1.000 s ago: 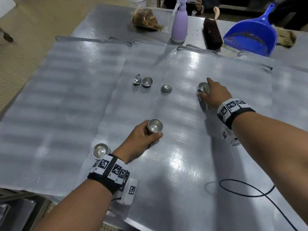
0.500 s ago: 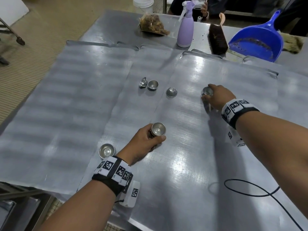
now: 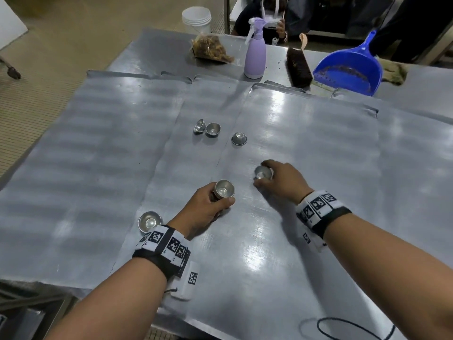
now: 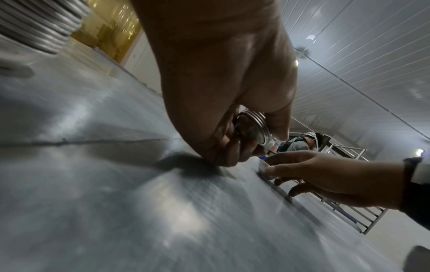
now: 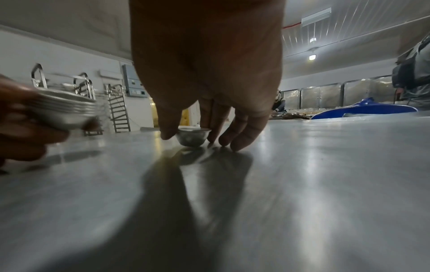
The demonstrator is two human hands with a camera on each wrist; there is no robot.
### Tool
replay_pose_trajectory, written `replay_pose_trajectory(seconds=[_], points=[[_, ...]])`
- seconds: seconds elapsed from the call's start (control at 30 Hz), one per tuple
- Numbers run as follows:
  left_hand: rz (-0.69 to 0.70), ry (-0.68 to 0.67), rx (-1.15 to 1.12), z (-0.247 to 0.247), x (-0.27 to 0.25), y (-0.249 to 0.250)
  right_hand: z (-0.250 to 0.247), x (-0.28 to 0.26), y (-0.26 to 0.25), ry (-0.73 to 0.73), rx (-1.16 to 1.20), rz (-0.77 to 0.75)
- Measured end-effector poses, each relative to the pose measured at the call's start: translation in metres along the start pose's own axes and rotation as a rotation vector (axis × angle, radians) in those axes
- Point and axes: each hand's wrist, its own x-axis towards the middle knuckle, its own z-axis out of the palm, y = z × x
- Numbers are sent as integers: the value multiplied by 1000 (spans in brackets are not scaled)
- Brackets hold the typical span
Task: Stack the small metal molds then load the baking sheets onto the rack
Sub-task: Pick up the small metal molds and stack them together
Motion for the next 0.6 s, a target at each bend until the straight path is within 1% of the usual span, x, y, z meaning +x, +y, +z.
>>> replay_pose_trajectory(seconds=[0.1,0.23,0.3,0.37,0.43,0.53,0.6], points=[[-14,-8,-62,1,-4,-3,10,-24,-6,-16,83,38],[-18,-34,-36,2,-10,-6,16,-45,-5,-61,183,80],[-14,-51,-18,2,-14,-9,14,-52,-6,-84,288,95],[-13,-63,22,1,-17,-11,11,-58,-9,-83,409,96],[-2,-77,66,1,-19,-11,7,-64,-13,-71,479,72],[74,-67,263,2,-23,-9,2,-70,-22,-75,557,44],[104,-65,305,2,-26,-9,-1,-73,-29,-84,564,16]])
